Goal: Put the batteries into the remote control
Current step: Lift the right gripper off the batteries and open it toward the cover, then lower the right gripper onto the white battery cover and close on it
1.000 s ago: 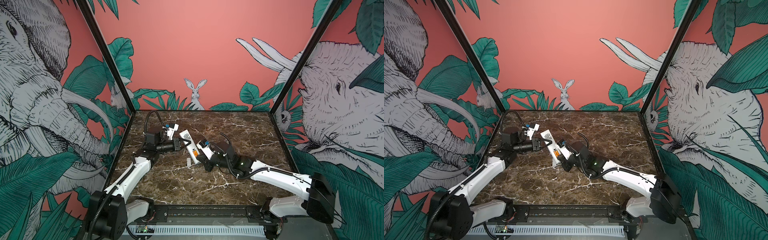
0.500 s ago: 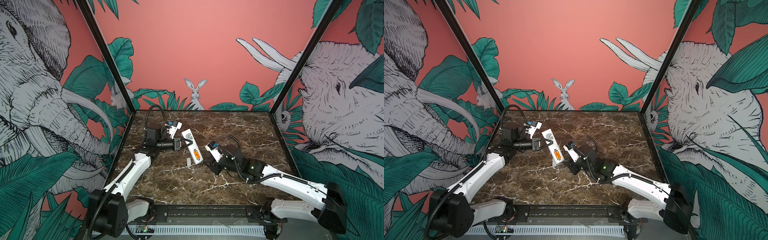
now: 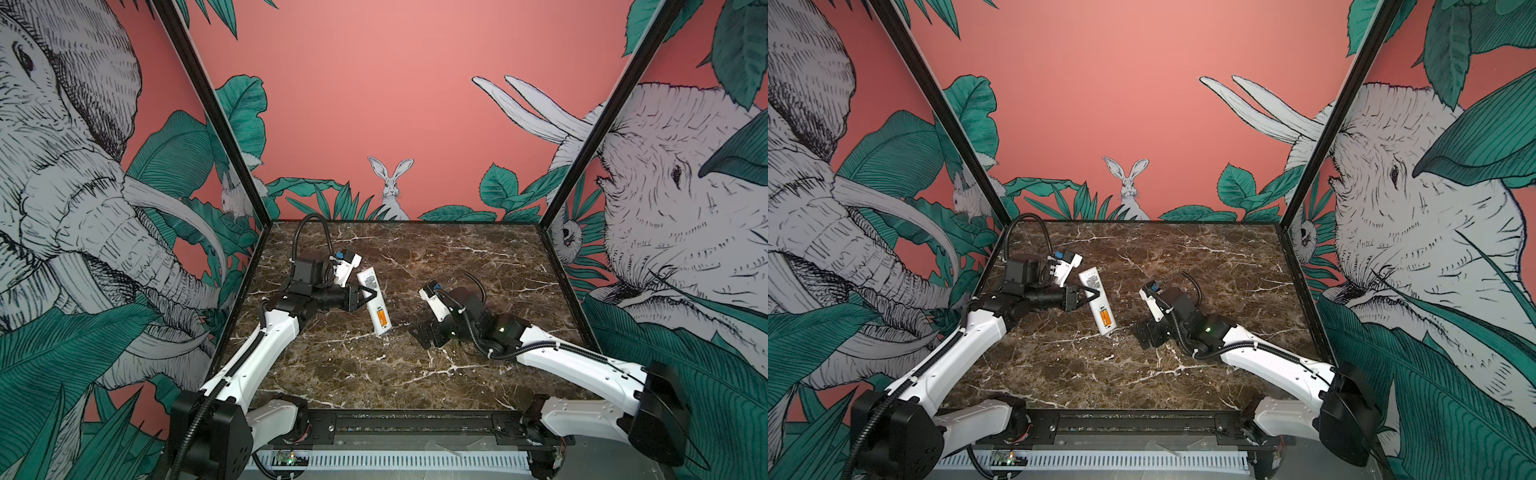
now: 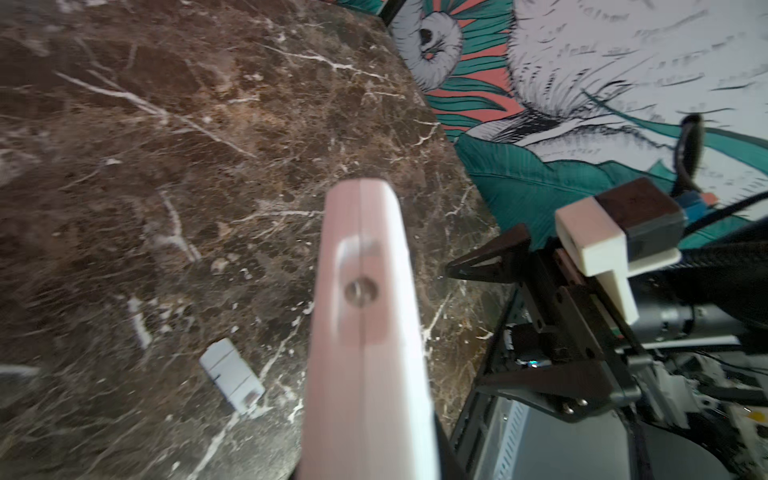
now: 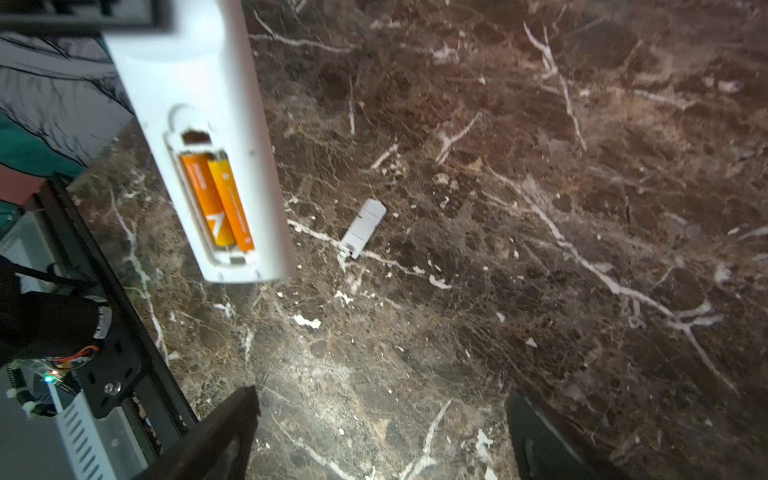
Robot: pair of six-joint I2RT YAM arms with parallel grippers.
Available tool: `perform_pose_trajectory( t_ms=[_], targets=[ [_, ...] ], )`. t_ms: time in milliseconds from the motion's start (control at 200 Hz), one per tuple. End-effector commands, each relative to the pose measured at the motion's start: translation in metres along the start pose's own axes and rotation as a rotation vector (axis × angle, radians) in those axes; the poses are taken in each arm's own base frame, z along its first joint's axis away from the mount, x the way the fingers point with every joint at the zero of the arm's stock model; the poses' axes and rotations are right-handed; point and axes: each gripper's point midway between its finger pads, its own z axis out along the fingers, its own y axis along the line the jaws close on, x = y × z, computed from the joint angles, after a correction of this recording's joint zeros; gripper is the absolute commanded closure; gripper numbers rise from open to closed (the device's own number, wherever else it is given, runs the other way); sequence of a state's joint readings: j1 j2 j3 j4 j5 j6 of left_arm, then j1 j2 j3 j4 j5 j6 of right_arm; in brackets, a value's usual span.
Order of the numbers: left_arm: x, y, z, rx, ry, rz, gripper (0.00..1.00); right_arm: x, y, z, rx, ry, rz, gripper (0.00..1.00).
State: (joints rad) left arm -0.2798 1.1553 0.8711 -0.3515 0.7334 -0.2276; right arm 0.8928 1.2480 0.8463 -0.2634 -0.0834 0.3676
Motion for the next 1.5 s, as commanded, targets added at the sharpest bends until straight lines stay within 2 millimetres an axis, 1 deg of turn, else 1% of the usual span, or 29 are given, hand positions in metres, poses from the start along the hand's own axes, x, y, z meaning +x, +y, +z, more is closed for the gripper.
perform_pose_trajectory(
  t_ms=[0,115,250,385,400,420,545,650,810,830,840,850,935,1100,1245,1305,1415,1495],
  targets=[
    [-0.01,0.028,-0.012,-0.21,-0.038,0.028,1.0,-0.001,-0.007,0.009,0.047,0.025,0.043,0.02],
    [-0.013,0.042,-0.023,-0.326,-0.062,0.05,1.0,0.007,-0.012,0.028,0.072,0.086,0.058,0.01],
    [-0.013,0.06,-0.04,-0.481,-0.053,0.066,1.0,0.01,-0.013,0.048,0.08,0.125,0.064,0.01],
    [-0.011,0.072,-0.051,-0.572,-0.04,0.055,1.0,0.012,-0.012,0.071,0.085,0.178,0.067,0.01],
    [-0.011,0.072,-0.052,-0.577,-0.036,0.055,1.0,0.01,-0.01,0.071,0.078,0.177,0.065,0.01],
    [-0.011,0.073,-0.053,-0.586,-0.033,0.056,1.0,0.015,-0.01,0.08,0.077,0.203,0.063,0.02],
    [-0.008,0.077,-0.063,-0.638,-0.017,0.057,1.0,0.015,0.001,0.103,0.044,0.241,0.045,0.03],
    [-0.006,0.081,-0.072,-0.681,-0.022,0.055,1.0,0.015,0.006,0.123,0.038,0.278,0.046,0.05],
    [-0.004,0.085,-0.082,-0.682,-0.028,0.019,1.0,0.008,0.009,0.148,0.042,0.307,0.062,0.08],
    [-0.003,0.085,-0.082,-0.679,-0.028,0.015,1.0,0.014,0.007,0.152,0.052,0.326,0.069,0.09],
    [-0.004,0.085,-0.083,-0.676,-0.031,0.014,1.0,0.006,0.009,0.153,0.046,0.312,0.069,0.09],
    [-0.004,0.085,-0.083,-0.675,-0.033,0.011,1.0,0.004,0.011,0.155,0.045,0.31,0.07,0.09],
    [-0.004,0.085,-0.087,-0.655,-0.049,-0.002,1.0,0.002,0.013,0.167,0.059,0.328,0.078,0.11],
    [-0.006,0.082,-0.096,-0.654,-0.063,0.013,1.0,-0.003,0.017,0.181,0.104,0.334,0.081,0.14],
    [-0.008,0.079,-0.095,-0.643,-0.063,0.022,1.0,0.0,0.022,0.188,0.123,0.358,0.072,0.19],
    [-0.008,0.078,-0.095,-0.636,-0.068,0.019,1.0,0.003,0.023,0.19,0.131,0.369,0.065,0.23],
    [-0.01,0.077,-0.095,-0.63,-0.072,0.021,1.0,0.009,0.027,0.191,0.159,0.398,0.027,0.35],
    [-0.01,0.075,-0.093,-0.616,-0.074,0.019,1.0,0.016,0.022,0.19,0.204,0.431,0.004,0.39]
  ],
)
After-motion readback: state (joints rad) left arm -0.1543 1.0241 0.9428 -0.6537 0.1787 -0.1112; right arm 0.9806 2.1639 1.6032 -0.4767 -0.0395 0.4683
